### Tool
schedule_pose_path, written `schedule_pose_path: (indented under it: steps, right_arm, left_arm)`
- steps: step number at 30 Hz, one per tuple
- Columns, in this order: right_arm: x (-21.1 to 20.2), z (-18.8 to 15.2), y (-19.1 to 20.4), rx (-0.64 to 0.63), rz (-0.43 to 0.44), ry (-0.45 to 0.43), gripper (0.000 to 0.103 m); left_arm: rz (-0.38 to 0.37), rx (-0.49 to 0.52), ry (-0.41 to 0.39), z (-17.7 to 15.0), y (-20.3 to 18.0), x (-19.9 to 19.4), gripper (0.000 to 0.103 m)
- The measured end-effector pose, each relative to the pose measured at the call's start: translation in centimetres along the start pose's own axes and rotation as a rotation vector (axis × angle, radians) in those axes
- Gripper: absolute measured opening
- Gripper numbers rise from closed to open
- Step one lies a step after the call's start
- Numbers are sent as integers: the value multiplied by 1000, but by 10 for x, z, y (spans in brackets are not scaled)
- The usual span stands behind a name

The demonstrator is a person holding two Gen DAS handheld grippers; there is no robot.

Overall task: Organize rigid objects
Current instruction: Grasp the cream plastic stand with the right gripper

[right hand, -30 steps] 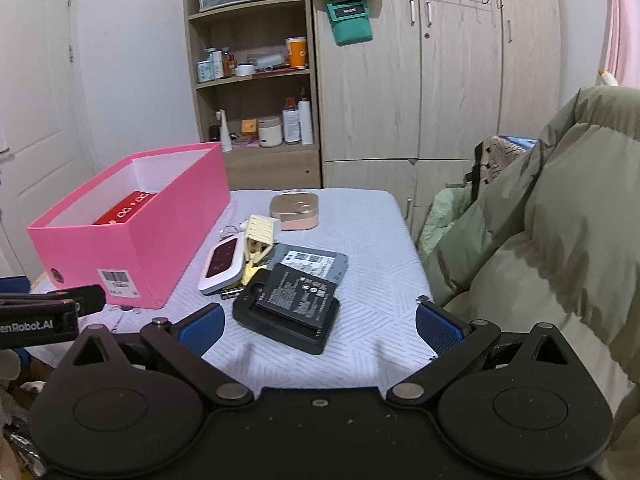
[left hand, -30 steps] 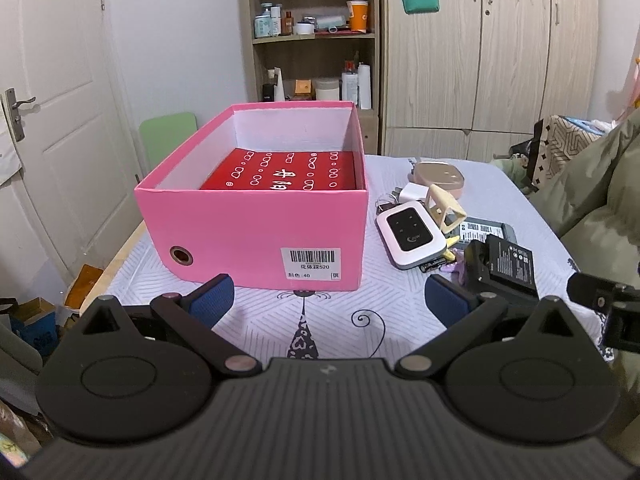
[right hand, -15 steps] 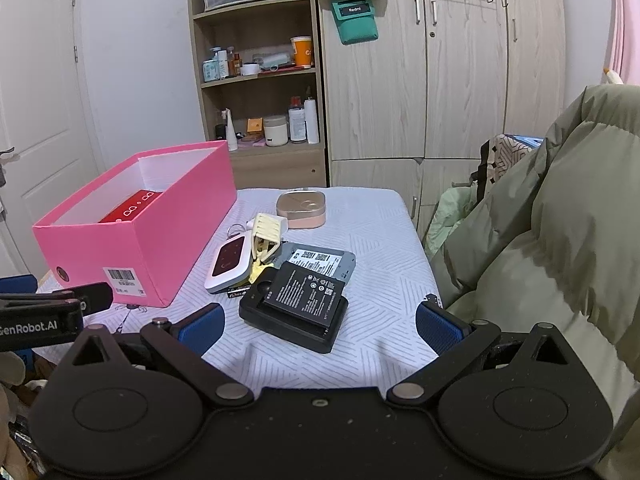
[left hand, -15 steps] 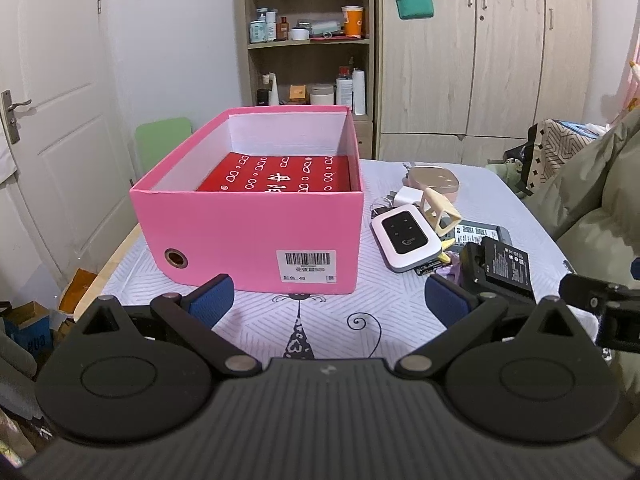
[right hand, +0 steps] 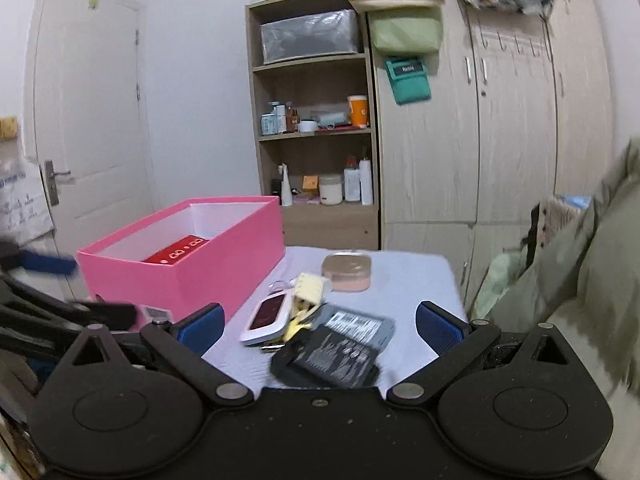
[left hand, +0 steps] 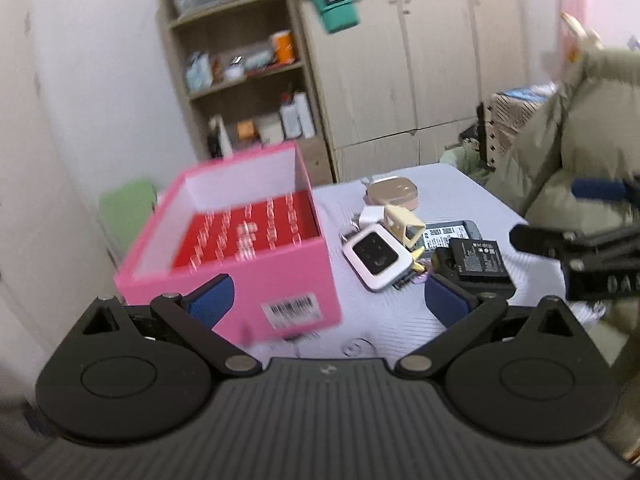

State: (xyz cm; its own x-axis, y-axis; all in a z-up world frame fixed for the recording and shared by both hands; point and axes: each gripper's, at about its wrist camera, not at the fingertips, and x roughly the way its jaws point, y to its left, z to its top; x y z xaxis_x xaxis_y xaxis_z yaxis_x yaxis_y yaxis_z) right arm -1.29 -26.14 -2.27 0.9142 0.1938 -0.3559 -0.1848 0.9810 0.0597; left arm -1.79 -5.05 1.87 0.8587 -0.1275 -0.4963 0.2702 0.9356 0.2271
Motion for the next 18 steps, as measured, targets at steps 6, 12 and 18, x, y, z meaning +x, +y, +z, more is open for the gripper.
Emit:
schedule_pose_path:
  steps: [6, 12, 18]
  right_arm:
    - [19, -2, -18, 29, 118, 97, 103]
    - [51, -18, -35, 54, 159, 205, 103]
    - [73, -16, -55, 90, 232, 238, 103]
  left_arm:
    - [-64, 59, 70, 21, 24, 6, 103]
    - [-91, -20, 220, 36, 61, 40, 102]
    - [-118, -149, 331, 49, 90, 72, 100]
